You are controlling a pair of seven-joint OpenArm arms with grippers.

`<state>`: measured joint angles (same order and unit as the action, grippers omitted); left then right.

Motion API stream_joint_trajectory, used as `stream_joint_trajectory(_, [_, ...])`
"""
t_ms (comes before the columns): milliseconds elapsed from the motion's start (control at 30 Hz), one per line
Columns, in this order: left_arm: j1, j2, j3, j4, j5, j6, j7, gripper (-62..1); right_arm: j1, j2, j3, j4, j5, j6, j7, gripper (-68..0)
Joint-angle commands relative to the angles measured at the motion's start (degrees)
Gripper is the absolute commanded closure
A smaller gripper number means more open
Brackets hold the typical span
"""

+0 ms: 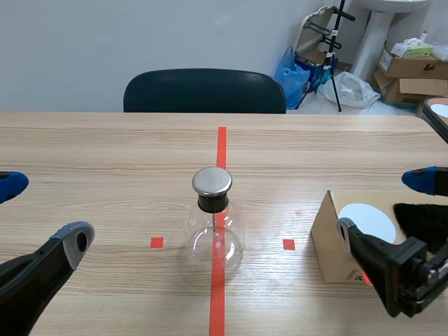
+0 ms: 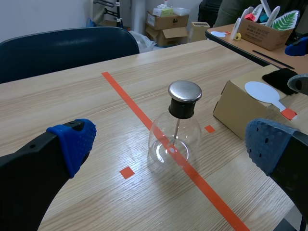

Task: Do the electroscope experiment

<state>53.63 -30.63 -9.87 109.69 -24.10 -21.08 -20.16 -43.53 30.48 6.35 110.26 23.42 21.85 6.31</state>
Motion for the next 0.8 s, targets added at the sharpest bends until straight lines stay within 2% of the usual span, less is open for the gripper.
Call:
stream_joint_trajectory(0, [0.33, -0.02, -0.22, 0.63, -0.37, -0.04, -0.96, -62.3, 0.5, 0.31, 0.7, 0.31, 0.87, -0.22, 1.51, -67.9])
stream_joint_trajectory(233, [0.31, -0.02, -0.22, 0.63, 0.11, 0.39, -0.52, -62.3, 0.5, 0.31, 0.7, 0.31, 0.87, -0.2, 1.51, -67.9])
stream_joint_trajectory(433, [0.28, 0.0, -0.22, 0.63, 2.49, 0.37, -0.57, -62.3, 0.5, 0.31, 0.7, 0.31, 0.85, -0.2, 1.49, -67.9])
stream_joint_trajectory(767, [0.28, 0.0, -0.22, 0.63, 2.49, 0.37, -0.55, -62.3, 0.52, 0.31, 0.7, 0.31, 0.85, -0.2, 1.53, -67.9])
